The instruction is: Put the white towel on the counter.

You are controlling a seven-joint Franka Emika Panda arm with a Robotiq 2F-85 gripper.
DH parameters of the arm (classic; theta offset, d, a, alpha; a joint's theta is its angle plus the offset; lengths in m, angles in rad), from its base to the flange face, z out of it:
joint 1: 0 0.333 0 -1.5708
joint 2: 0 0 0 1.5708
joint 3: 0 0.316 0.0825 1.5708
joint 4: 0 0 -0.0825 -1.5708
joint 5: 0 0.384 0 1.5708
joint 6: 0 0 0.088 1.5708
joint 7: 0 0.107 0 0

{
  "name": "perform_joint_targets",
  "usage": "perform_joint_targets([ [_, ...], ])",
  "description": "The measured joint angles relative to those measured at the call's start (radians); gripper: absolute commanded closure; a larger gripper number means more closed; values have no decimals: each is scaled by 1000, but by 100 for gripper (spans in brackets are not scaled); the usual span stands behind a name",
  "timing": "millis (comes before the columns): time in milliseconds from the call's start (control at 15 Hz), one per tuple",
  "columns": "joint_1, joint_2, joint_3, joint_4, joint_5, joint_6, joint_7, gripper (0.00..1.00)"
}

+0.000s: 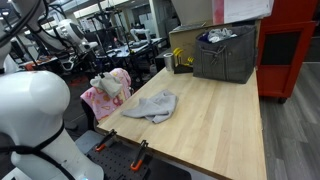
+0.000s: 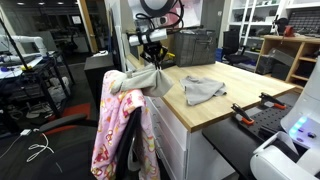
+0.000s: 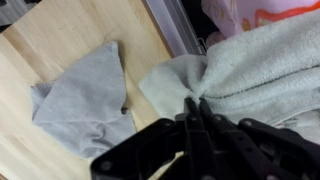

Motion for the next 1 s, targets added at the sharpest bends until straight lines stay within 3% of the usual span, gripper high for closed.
perform_joint_targets([
  [1000, -276, -273, 42, -356, -28, -27, 213, 99],
])
